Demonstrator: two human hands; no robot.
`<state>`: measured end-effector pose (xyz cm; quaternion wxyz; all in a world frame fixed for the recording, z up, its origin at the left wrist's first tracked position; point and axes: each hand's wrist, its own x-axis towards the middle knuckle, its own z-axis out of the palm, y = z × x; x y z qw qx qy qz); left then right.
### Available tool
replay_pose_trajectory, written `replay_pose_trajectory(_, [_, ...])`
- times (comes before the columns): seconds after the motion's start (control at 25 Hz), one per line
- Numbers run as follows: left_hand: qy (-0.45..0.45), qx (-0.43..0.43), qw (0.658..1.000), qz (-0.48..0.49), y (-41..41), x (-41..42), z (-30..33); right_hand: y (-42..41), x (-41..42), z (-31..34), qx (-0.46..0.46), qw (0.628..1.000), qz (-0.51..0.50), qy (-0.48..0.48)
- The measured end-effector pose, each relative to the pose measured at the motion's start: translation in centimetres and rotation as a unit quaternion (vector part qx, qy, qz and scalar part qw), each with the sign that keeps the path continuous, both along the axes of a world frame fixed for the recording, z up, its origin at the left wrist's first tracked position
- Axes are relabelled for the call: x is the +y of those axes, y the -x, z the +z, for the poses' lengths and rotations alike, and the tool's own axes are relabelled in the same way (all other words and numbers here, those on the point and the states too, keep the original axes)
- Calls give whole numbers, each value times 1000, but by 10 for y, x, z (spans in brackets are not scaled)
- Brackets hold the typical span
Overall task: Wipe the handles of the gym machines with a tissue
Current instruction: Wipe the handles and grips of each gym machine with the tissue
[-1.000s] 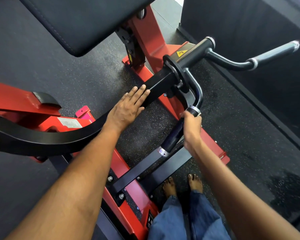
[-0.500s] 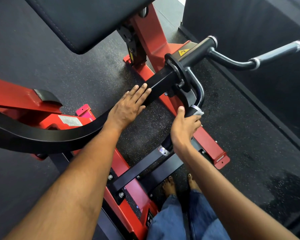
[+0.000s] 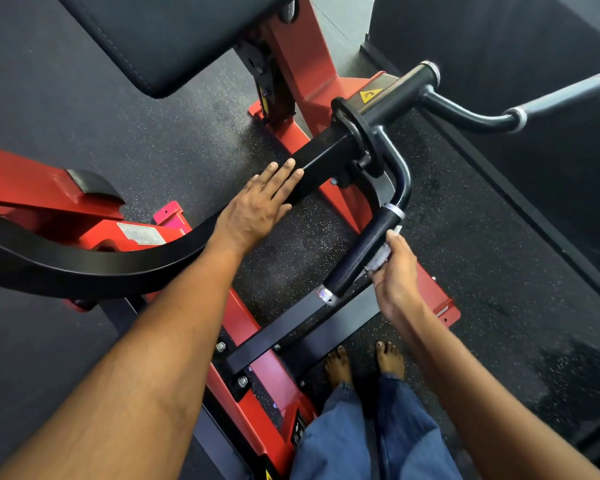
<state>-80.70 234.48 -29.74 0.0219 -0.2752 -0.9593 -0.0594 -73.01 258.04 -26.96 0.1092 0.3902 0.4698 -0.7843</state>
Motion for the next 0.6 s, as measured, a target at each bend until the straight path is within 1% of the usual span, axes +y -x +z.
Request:
replay_pose_trajectory(0.04, [0,1,1000,-1,-1,-1,-1,-11,-3,-1,-13,999,29,-12])
replay_pose_trajectory(0.08, [-1,0,1000,-2,-2,-1,-2,-31,-7,-3,-28,996,80,-29])
replay_pose_trajectory(0.12, [-2,-3,1000,-2,-3,-2,-3,-49,-12,0,-40,988,131,-69])
replay_pose_trajectory(0.16, [-2,-5,1000,-1,-2,-2,-3,-60,-13,10,-50,974,170,-139])
replay_pose_trajectory(0.2, [0,-5,1000,-1,-1,-2,-2,-60,-12,20,-40,953,181,-238])
replay_pose_trajectory(0.24, [2,-6,1000,-1,1,-1,0,-53,-7,27,5,924,170,-343])
replay_pose_trajectory(0.28, [2,-6,1000,0,2,0,1,-40,-1,31,83,882,172,-430])
replay_pose_trajectory(0.32, [1,-6,1000,1,3,1,2,-27,5,32,164,831,215,-487])
replay_pose_trajectory(0.36, [-2,-7,1000,1,2,1,2,-20,8,28,236,754,291,-539])
replay_pose_trajectory(0.4, [-4,-7,1000,0,0,1,1,-20,10,20,301,654,376,-583])
replay_pose_trajectory(0.44, [-5,-7,1000,0,-2,1,1,-29,11,6,369,532,464,-605])
replay_pose_trajectory(0.48, [-6,-8,1000,-1,-2,0,1,-39,13,-6,428,415,541,-594])
replay_pose_trajectory(0.52, [-5,-8,1000,-2,-1,0,0,-43,20,-14,469,329,588,-571])
replay_pose_trajectory(0.56, [-2,-8,1000,-2,1,0,1,-37,31,-15,485,290,607,-558])
replay_pose_trajectory(0.6, [1,-9,1000,-3,1,1,2,-22,41,-12,465,289,613,-570])
